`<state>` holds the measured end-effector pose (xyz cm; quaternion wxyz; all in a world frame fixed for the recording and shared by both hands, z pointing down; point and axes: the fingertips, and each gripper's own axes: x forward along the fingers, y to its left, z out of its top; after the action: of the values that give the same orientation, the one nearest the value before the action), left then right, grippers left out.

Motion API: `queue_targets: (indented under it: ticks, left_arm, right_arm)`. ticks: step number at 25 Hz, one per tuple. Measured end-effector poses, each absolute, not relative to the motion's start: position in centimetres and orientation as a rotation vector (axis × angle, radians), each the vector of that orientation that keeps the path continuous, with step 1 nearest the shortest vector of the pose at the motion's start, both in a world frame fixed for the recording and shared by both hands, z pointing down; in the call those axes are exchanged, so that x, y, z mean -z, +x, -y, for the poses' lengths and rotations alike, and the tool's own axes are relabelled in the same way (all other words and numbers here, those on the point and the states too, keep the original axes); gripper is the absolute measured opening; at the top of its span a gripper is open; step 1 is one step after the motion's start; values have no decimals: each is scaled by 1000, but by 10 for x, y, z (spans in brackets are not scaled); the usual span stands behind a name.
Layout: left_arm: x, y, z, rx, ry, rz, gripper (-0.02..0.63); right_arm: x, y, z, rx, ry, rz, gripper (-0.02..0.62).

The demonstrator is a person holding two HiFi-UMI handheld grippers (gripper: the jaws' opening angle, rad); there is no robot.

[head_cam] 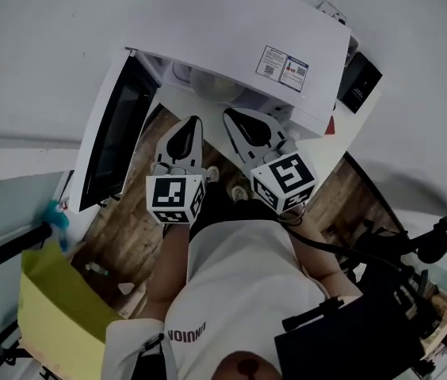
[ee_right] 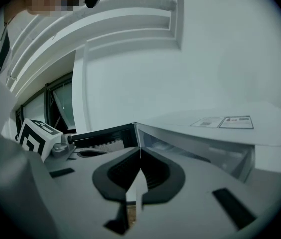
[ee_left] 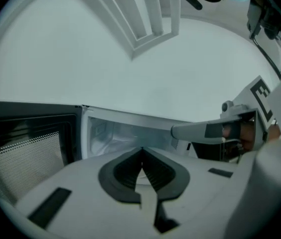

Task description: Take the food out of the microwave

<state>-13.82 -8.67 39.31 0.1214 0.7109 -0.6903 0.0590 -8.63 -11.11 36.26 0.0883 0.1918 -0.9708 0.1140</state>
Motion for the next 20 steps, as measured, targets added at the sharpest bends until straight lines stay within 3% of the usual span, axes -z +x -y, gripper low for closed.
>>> queue_targets:
  ticks: [20]
  left_arm:
    - [-465, -154, 132, -268, 2063, 1753, 15]
  right_arm:
    - [-390, -95, 137, -379, 720, 2778, 21]
